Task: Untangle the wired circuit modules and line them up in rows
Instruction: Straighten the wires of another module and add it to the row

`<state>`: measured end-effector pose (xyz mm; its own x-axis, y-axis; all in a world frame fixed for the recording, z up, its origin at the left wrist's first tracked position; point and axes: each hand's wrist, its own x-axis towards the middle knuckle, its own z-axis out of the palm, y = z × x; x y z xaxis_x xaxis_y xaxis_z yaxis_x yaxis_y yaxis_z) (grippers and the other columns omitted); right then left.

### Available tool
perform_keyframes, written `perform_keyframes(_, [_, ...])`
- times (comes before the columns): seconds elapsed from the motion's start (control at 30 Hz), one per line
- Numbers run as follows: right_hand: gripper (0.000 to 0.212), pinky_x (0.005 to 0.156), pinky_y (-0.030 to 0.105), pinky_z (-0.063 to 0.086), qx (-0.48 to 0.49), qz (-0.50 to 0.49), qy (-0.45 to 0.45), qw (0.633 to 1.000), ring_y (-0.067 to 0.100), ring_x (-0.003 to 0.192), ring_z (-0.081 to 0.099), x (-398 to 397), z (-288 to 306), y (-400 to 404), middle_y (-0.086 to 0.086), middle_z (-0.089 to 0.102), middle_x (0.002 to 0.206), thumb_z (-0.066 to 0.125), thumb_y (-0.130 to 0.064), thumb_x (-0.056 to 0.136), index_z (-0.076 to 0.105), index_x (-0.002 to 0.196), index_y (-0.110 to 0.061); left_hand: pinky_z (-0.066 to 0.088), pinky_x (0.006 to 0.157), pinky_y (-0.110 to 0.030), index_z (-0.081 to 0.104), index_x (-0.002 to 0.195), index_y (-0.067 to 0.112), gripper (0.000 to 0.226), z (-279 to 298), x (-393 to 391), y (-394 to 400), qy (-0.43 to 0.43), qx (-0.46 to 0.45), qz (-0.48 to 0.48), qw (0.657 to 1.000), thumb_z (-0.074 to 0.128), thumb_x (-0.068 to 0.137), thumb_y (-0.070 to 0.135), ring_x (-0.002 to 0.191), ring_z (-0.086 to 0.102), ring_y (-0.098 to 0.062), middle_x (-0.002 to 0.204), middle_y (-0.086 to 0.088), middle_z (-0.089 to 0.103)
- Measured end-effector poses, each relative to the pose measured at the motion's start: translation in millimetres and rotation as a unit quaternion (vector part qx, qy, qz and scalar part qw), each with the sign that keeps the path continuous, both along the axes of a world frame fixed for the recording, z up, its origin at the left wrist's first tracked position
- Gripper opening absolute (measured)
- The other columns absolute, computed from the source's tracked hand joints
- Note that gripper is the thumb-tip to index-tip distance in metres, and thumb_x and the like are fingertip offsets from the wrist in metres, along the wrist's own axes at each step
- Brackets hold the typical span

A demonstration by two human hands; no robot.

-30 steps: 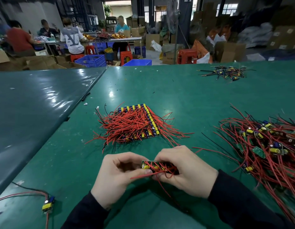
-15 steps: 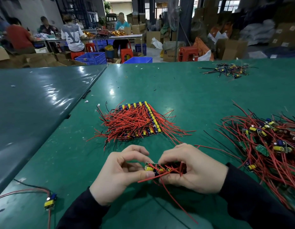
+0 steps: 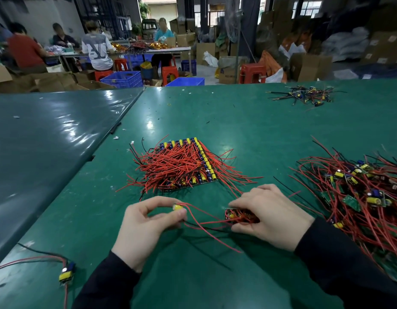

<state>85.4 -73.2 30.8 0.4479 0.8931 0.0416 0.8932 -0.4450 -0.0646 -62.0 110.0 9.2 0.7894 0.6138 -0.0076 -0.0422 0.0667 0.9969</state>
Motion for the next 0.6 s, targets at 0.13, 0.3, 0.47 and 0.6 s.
perform_keyframes(0.13, [0.075,0.116,0.039,0.005,0.051,-0.018,0.019,0.998,0.003,0.135,0.027,-0.6,7.1,-7.6,-0.017,0.033,0.142,0.059,-0.062,0.076,0.034,0.141,-0.034,0.054,0.056,-0.019,0.070,0.093,0.002,0.041,-0.6,1.0,2.9,-0.025,-0.075,0.061,0.995,0.074,0.053,0.008,0.062,0.067,-0.020,0.078,-0.014,0.071])
perform_keyframes(0.3, [0.053,0.104,0.021,0.033,0.480,-0.024,0.101,0.871,0.003,0.117,0.050,5.8,38.3,-18.6,-0.005,0.059,0.121,0.057,-0.006,0.067,0.059,0.118,-0.018,0.054,0.053,-0.017,0.074,0.079,0.005,0.020,10.7,-1.4,2.5,-0.078,-0.173,0.021,0.982,0.064,0.062,0.002,0.055,0.066,-0.011,0.072,-0.008,0.070])
perform_keyframes(0.47, [0.029,0.062,0.019,0.053,0.669,-0.135,0.387,0.620,0.010,0.059,0.061,12.8,44.7,-28.2,-0.003,0.068,0.070,0.044,0.008,0.087,0.066,0.087,-0.010,0.052,0.049,-0.016,0.075,0.074,0.010,0.014,20.6,-7.7,-1.4,-0.125,-0.213,-0.035,0.969,0.070,0.061,0.009,0.052,0.063,-0.010,0.074,-0.007,0.068])
perform_keyframes(0.6, [0.026,0.044,0.018,0.050,0.445,-0.167,0.628,0.617,0.012,0.042,0.058,-5.7,32.8,-18.5,0.009,0.067,0.064,0.045,0.004,0.090,0.068,0.082,-0.003,0.052,0.049,-0.018,0.075,0.075,0.011,0.054,20.1,-8.8,-13.4,-0.128,-0.174,-0.096,0.972,0.095,0.029,0.030,0.058,0.068,-0.019,0.081,-0.006,0.070])
